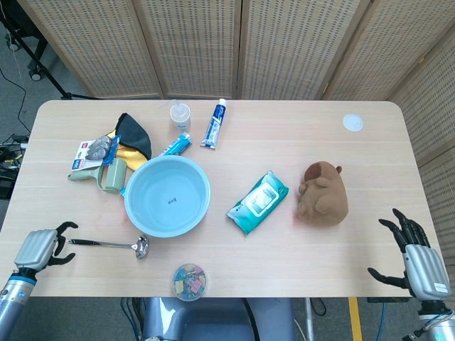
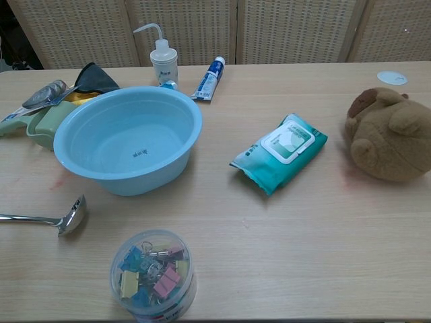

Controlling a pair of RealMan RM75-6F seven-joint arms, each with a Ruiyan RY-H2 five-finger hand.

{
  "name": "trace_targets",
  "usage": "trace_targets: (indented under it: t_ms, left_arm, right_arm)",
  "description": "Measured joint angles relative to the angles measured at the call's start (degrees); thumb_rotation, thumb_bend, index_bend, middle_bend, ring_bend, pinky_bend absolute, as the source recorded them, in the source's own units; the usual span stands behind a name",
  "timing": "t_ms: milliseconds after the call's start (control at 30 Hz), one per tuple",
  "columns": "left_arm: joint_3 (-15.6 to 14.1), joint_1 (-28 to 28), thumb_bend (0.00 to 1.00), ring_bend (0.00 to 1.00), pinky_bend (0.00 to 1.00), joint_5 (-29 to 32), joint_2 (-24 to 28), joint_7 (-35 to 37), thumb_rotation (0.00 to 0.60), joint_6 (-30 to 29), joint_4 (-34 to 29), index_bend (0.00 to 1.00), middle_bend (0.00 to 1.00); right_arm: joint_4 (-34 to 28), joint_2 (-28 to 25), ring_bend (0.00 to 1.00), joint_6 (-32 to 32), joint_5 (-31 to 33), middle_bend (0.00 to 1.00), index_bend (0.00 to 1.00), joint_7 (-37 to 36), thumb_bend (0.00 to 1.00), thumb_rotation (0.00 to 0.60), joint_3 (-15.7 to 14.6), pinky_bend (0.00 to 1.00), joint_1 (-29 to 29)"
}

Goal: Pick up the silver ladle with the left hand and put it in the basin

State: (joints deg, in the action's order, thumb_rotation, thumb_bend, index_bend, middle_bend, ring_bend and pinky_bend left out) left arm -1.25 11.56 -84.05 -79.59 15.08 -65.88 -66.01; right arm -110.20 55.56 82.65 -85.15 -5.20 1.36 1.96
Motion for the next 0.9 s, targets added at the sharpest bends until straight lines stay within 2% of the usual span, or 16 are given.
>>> trace_targets:
  t_ms: [433, 667, 900]
  left_arm:
    - [0.35, 0.91, 0.27, 0.91, 0.95, 1.11, -4.89, -2.58, 0.600, 0.97, 3.84, 0.39, 0.90]
    - [0.47, 1.31, 0.33, 0.91, 0.95, 2.71, -5.67, -4.23, 0.600, 3.10, 4.41, 0.42, 0.90]
    - [0.59, 1.71, 0.34, 0.91, 0.95, 3.74, -5.82, -4.80, 0.600, 4.64, 4.13, 0.43, 0.90]
  right_arm:
    - [-0.53, -1.11, 0.00, -0.01, 0.01, 0.00, 0.15, -1.63, 0.00, 0.600, 0.12, 0.00, -0.05]
    - [-0.76, -1.50, 0.00, -0.04, 0.06, 0.00, 0.15, -2.17, 0.00, 0.600, 0.17, 0.00, -0.07]
    - [-0.90, -1.73, 0.00, -0.05, 0.05, 0.00, 0.15, -2.52, 0.00, 0.600, 0.16, 0.00, -0.10]
